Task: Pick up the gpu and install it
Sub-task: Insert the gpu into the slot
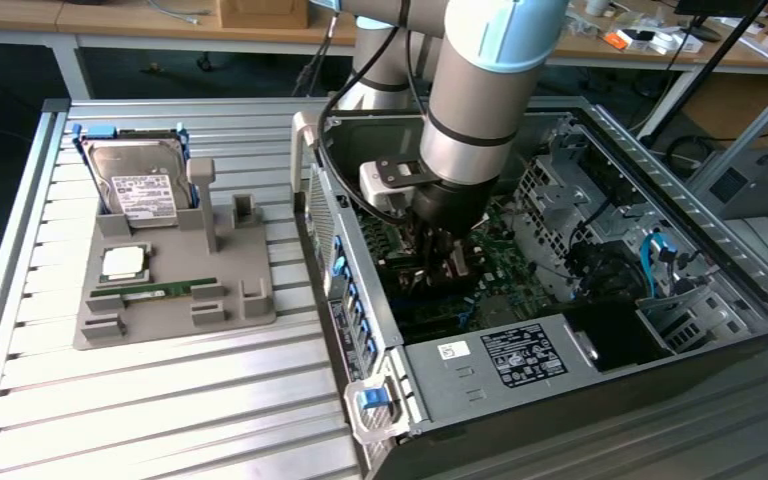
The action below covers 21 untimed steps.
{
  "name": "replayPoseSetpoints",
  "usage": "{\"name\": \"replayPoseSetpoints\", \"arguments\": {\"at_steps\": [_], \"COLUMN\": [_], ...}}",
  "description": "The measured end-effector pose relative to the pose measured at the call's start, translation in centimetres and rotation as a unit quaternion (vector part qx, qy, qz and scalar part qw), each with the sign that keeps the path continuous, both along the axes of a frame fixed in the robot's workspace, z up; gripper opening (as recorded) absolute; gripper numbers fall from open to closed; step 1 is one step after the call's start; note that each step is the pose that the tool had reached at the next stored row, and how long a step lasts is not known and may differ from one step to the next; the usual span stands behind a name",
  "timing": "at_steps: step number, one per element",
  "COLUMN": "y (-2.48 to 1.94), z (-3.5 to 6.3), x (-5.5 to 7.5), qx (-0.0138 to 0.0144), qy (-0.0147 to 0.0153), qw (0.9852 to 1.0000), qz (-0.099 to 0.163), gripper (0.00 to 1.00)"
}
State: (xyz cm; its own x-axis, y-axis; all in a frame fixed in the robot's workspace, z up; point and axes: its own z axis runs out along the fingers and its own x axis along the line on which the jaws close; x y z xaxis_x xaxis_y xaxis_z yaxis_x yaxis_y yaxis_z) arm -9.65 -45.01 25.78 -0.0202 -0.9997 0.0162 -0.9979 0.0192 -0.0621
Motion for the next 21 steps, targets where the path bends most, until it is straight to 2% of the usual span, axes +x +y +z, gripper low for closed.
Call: {"name": "replayPoseSetpoints", "arguments": {"at_steps": [2, 3, 4, 7, 10, 11, 17, 21], "y": [-0.01, -0.01, 0.00, -0.01, 0.01, 0.02, 0.26, 0.30], "z": [0.02, 0.02, 0.02, 0.02, 0.20, 0.30, 1.97, 2.55], "x": [0.0, 0.0, 0.0, 0.0, 0.0, 0.0, 0.0, 0.0], "qx": [-0.0002, -0.0002, -0.0002, -0.0008, -0.0053, -0.0058, -0.0059, -0.0059], "qy": [0.0001, 0.0001, 0.0001, 0.0002, 0.0002, 0.0002, 0.0001, 0.0001], "qw": [1.0000, 1.0000, 1.0000, 1.0000, 1.0000, 1.0000, 1.0000, 1.0000], "qz": [0.000, 0.000, 0.000, 0.000, 0.000, 0.000, 0.000, 0.000], "gripper": [0.41, 0.41, 0.47, 0.47, 0.47, 0.47, 0.47, 0.47]}}
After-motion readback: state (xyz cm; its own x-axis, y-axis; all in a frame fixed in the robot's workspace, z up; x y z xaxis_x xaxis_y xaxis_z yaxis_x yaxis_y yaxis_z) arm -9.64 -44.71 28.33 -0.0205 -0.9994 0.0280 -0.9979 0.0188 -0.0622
